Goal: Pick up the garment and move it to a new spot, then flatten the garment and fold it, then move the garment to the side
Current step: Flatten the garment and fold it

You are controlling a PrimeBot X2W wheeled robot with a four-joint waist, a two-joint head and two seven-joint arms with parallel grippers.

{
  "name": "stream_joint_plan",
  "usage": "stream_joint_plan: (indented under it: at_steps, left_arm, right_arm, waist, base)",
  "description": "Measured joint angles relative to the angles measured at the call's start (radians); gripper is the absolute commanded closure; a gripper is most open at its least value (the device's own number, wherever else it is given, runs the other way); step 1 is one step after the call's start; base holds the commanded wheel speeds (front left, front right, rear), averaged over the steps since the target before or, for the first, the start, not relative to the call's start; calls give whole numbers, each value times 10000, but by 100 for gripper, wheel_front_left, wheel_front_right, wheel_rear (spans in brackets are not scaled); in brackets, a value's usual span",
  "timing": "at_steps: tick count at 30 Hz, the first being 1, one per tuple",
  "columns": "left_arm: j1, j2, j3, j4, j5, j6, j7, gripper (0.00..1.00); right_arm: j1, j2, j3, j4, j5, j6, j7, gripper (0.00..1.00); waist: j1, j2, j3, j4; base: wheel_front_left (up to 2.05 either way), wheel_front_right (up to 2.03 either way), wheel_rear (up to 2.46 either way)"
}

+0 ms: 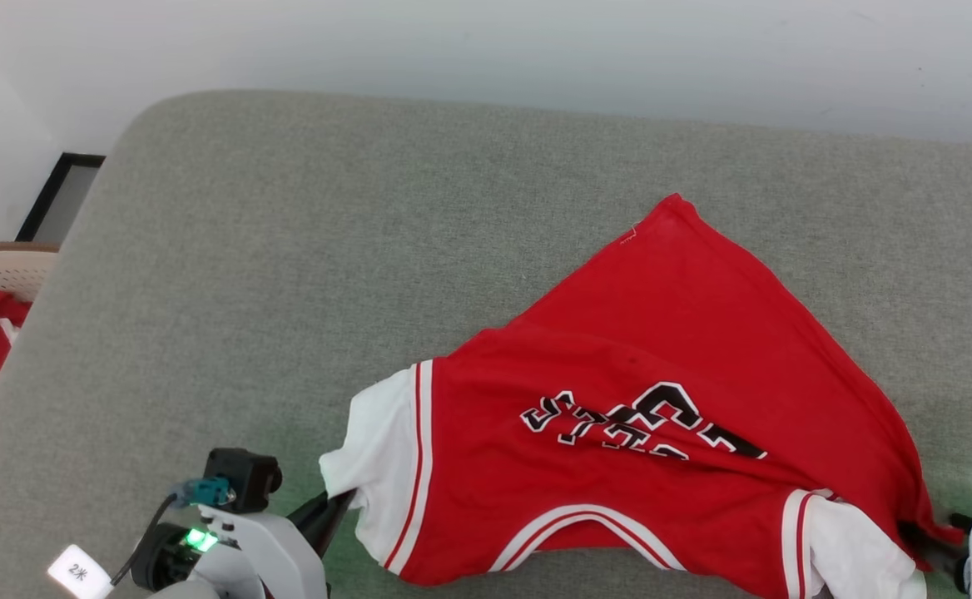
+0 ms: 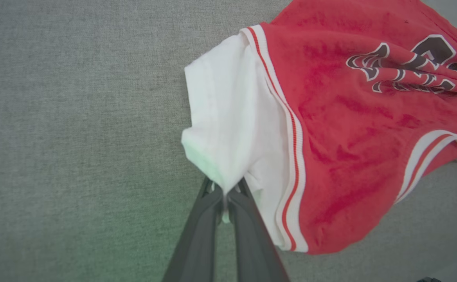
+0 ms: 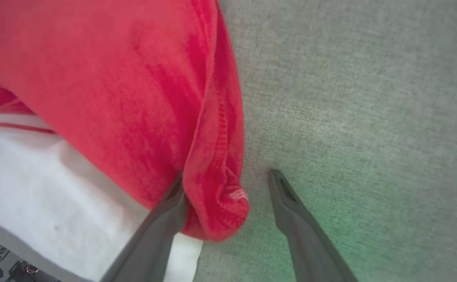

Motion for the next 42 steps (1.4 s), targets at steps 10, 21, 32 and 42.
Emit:
stream_joint_plan:
  at_steps: [10, 21, 32, 42]
  left_arm:
    - [-26, -82, -61, -263, 42, 71, 6, 100]
    - [-829, -1034, -360, -13, 476, -399, 75, 100]
    - [-1624, -2364, -654, 1032, 802, -1283, -146, 100]
    - [-1777, -3093, -757, 2098, 798, -1967, -520, 100]
  right_arm:
    - [-544, -67, -1078, -2495, -525, -17, 976, 0]
    - [-4529, -625, 1095, -1488, -1417, -15, -1287, 0]
    - [-8047, -1037, 4468, 2838, -456, -15, -1467, 0]
    - [-9521, -1348, 6521, 5010, 439, -15, -861, 0]
  waist:
    - [0, 0, 34, 230]
    - [0, 0, 526, 1147]
    - [0, 0, 1404, 2394]
    - [0, 0, 2119, 3350]
  base:
    - [0, 0, 0]
    - [0, 0, 0]
    - [0, 0, 0]
    - [0, 0, 0]
